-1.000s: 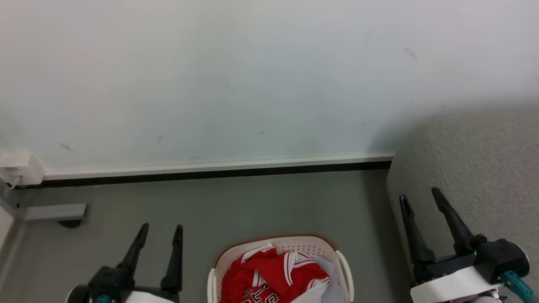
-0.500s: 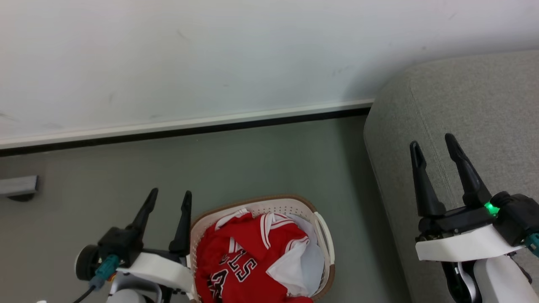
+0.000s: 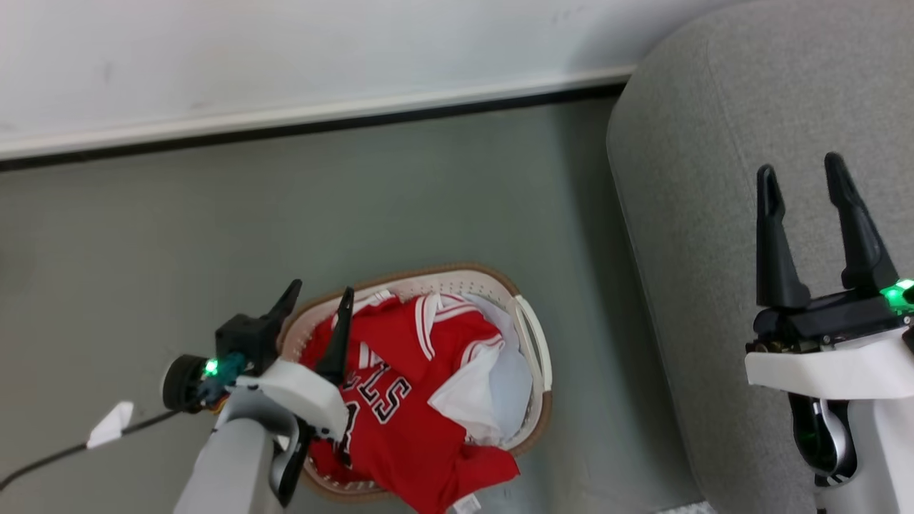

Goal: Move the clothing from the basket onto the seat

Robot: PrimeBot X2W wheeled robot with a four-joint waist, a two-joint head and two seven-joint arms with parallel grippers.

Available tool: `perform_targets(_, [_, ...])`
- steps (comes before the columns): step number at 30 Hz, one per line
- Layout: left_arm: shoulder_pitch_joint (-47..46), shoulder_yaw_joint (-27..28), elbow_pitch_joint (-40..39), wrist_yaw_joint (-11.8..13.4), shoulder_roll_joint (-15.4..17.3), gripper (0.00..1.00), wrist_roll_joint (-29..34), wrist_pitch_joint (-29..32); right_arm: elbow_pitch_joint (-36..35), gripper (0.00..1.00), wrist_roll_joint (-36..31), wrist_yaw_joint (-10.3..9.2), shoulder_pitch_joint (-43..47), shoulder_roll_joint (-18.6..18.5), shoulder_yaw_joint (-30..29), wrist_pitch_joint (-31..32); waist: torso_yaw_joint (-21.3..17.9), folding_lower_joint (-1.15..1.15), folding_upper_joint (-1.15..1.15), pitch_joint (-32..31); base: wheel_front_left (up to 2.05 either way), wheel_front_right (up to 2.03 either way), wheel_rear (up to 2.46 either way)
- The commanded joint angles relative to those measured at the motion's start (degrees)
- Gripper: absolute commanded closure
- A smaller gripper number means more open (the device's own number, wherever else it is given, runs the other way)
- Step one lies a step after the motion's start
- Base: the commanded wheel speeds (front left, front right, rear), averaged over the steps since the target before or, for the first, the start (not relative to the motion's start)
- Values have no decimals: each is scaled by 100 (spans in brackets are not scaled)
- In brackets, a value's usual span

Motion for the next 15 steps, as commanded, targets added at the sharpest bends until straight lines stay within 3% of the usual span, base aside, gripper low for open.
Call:
perform_targets(1, [-211,-71,216,-28,73,0,66,-5,-67,0,-7,-14,-121,33,-50,2,-87,-1,0,282,0,0,0])
perform_targets(15, [-1626,-932,2318,-29,123,0,-183,818,-513,0,81,-13,-645,238,-207,3,-412,-1,0,1410,0,0,0])
